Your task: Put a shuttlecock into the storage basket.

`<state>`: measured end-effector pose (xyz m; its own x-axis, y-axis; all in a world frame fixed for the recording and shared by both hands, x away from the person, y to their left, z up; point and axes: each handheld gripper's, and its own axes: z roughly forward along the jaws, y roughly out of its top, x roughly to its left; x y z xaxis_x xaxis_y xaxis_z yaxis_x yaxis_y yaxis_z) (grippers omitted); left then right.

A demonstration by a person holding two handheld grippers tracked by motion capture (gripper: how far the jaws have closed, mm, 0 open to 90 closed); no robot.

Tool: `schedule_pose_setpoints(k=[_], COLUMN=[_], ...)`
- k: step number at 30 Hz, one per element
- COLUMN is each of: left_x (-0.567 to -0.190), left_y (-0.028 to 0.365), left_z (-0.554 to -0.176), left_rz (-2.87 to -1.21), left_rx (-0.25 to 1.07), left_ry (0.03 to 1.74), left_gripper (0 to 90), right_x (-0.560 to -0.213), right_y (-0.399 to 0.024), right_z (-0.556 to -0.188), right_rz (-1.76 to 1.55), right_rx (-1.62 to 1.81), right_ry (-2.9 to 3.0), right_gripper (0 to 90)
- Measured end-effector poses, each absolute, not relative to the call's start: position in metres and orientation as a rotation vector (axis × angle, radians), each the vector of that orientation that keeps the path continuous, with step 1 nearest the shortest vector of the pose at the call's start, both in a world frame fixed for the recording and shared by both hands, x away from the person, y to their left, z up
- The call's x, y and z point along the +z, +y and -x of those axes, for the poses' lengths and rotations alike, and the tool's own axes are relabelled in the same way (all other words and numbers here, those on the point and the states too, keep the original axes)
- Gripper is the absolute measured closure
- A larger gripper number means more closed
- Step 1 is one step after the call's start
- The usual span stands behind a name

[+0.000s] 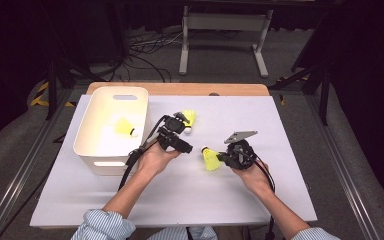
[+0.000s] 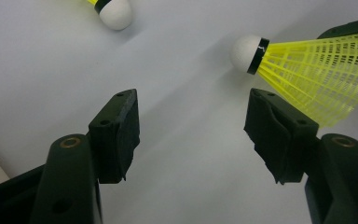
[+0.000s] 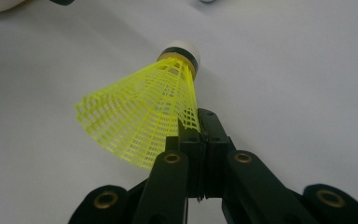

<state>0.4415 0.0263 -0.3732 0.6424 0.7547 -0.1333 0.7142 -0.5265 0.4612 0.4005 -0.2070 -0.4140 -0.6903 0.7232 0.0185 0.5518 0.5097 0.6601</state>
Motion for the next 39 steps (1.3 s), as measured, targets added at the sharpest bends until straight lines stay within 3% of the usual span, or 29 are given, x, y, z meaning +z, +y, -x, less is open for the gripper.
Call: schedule_pose_setpoints(k=[39], left_x=[-0.379], left_y=[0.021], left_z=[-0.436], left_rz=[-2.399], left_rx=[0.061], left_ry=[1.094], left_gripper=[35.3], right_x=[-0.402], right_y=[-0.167], right_z=[-0.434], right_rz=[-1.12], right_rx=[0.861], right_ry=[2.489], right_gripper=[89.7])
